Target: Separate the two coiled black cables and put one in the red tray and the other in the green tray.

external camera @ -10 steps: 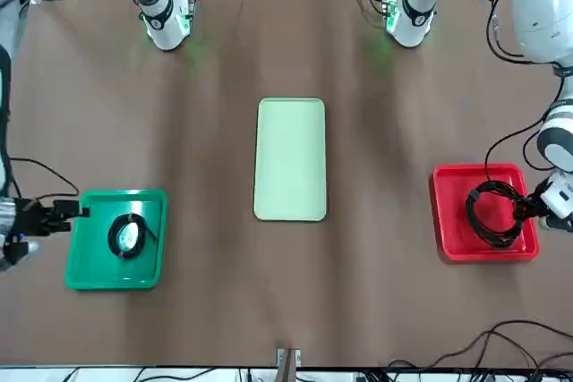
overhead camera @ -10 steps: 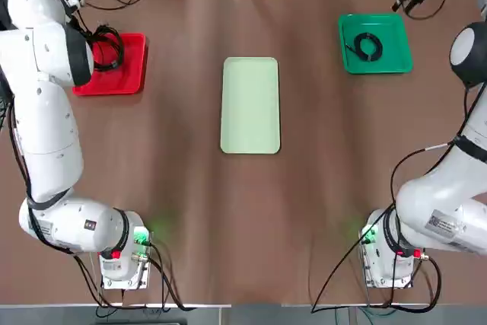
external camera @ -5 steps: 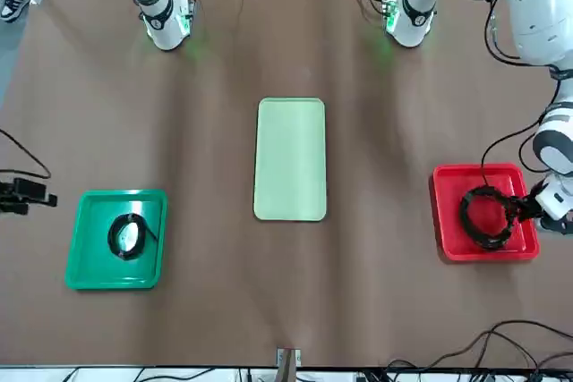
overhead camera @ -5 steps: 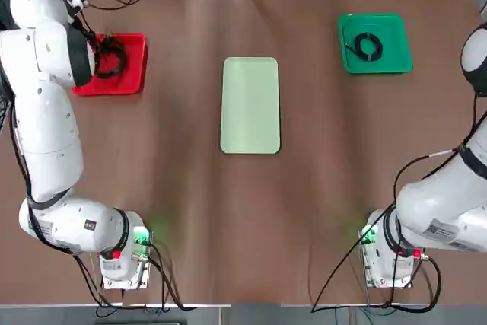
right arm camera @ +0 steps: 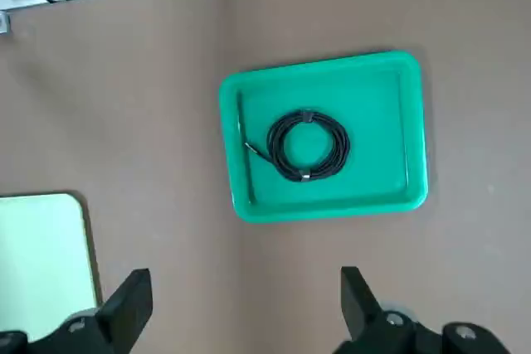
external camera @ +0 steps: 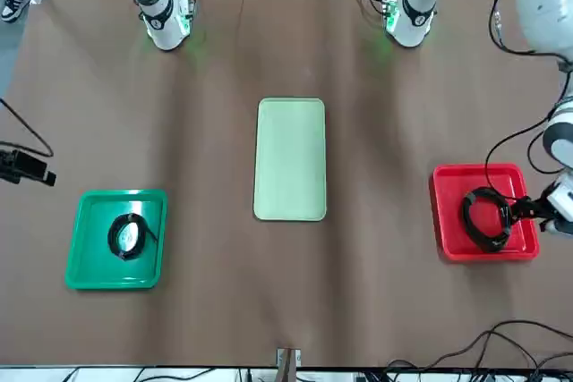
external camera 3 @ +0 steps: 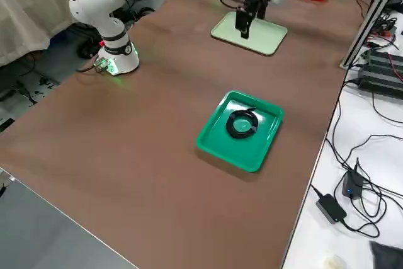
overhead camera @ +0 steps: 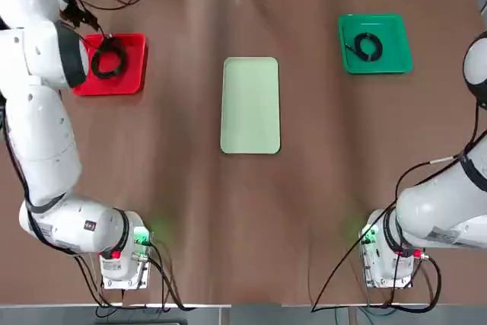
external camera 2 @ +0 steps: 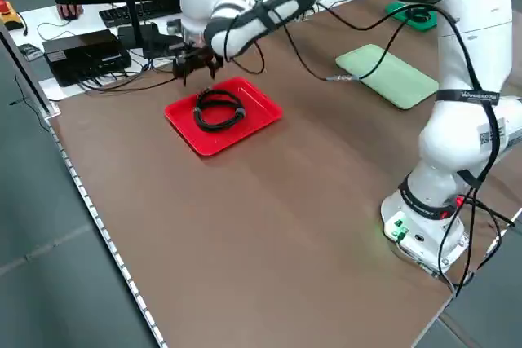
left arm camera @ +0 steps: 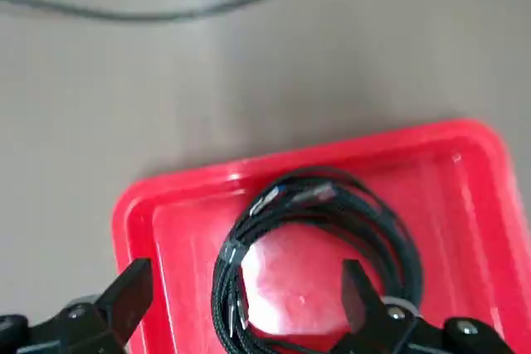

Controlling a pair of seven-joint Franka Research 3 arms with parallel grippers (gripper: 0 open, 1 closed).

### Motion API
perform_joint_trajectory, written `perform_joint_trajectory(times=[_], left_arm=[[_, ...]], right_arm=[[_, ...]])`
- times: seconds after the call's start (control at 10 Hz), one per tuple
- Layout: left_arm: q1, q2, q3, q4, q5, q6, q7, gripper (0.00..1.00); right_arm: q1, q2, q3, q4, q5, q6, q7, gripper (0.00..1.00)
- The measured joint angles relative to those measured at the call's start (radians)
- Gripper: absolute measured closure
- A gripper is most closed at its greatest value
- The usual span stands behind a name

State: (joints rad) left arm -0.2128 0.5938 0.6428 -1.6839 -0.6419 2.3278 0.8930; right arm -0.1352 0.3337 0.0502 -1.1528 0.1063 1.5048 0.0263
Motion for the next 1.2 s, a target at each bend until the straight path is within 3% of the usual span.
perform_joint_trajectory(times=[0.3, 0.6, 0.8, 1.0, 1.2], left_arm=[[0.012, -0.169, -0.134, 0.001, 0.270, -0.053, -0.342, 0.00], [0.093, -0.319, -0.355, 0.015, 0.486, -0.203, -0.652, 0.00], [0.203, -0.398, -0.539, 0.097, 0.553, -0.436, -0.777, 0.00], [0.221, -0.483, -0.586, 0.139, 0.564, -0.593, -0.820, 0.00], [0.221, -0.545, -0.625, 0.142, 0.564, -0.681, -0.857, 0.00]], right_arm=[[0.063, -0.121, -0.004, -0.099, -0.016, -0.011, 0.080, 0.01], [0.095, -0.225, 0.001, -0.236, -0.059, -0.019, 0.101, 0.06], [0.096, -0.249, 0.005, -0.267, -0.079, -0.018, 0.101, 0.04], [0.094, -0.251, 0.004, -0.271, -0.083, -0.025, 0.060, 0.01], [0.090, -0.252, 0.000, -0.271, -0.087, -0.036, 0.034, 0.01]])
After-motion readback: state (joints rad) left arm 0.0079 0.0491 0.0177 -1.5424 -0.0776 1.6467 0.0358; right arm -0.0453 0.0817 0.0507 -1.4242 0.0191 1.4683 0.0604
